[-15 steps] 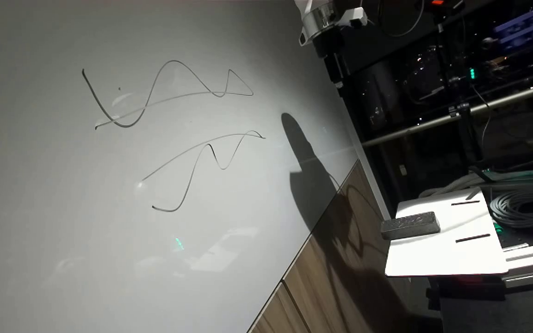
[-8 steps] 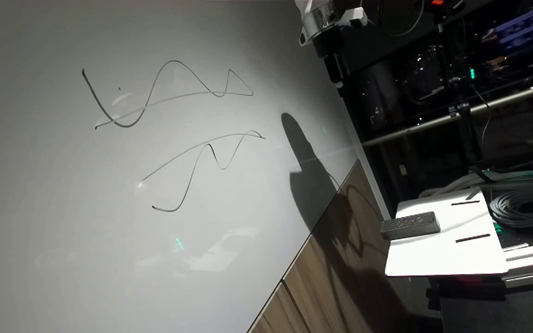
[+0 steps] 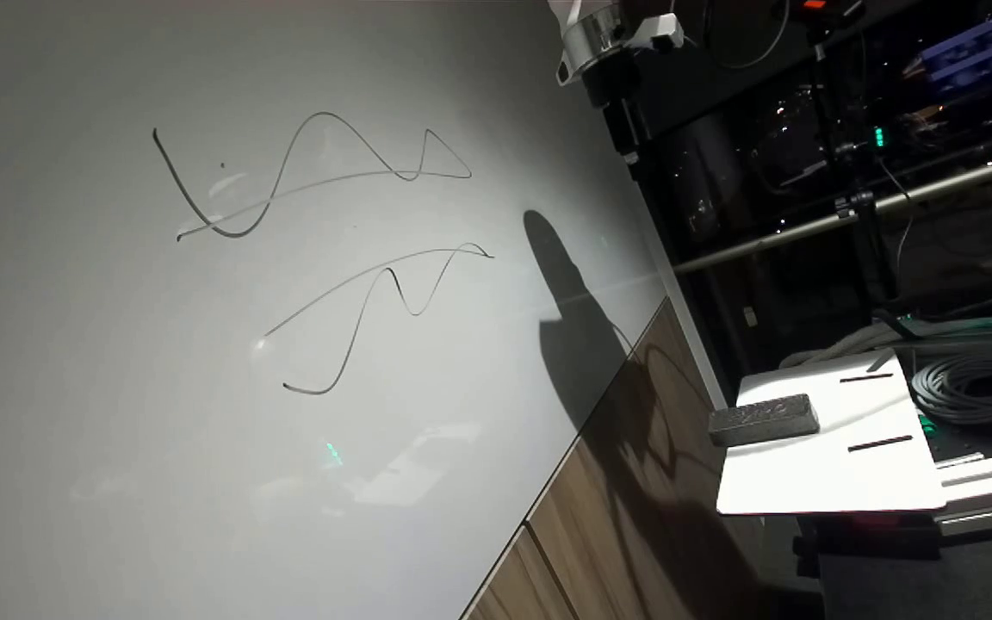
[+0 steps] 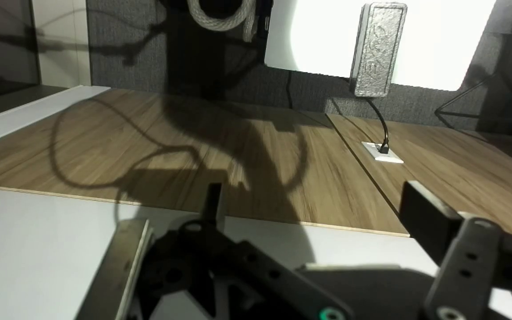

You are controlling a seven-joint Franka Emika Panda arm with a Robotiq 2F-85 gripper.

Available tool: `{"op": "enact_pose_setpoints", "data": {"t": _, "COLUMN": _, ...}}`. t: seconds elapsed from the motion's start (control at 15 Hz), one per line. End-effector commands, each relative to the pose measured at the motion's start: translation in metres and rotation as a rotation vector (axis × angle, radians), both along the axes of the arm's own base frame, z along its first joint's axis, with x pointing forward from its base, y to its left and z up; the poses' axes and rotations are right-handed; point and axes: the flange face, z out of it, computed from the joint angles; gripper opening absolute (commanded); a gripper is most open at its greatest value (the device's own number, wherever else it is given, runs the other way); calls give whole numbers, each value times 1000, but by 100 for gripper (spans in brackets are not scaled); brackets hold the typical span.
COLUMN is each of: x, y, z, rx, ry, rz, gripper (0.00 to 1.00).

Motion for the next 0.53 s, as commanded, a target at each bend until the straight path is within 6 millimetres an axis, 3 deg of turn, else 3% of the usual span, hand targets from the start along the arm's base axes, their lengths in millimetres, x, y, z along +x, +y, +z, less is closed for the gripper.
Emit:
{"op": "enact_pose_setpoints", "data": {"t": 0.0, "x": 0, "y": 0, "z": 1, "rx": 0, "ry": 1, "rz": 0, "gripper": 100}}
{"op": "enact_pose_setpoints", "data": {"t": 0.2, "x": -2, "y": 9, "z": -4, "rx": 2, "ry": -5, "rz": 15, "gripper": 100}}
{"op": "enact_pose_setpoints", "data": {"t": 0.47, "x": -17, "y": 50, "z": -30, "rx": 4, "ry": 12, "rz": 71, "gripper": 100}}
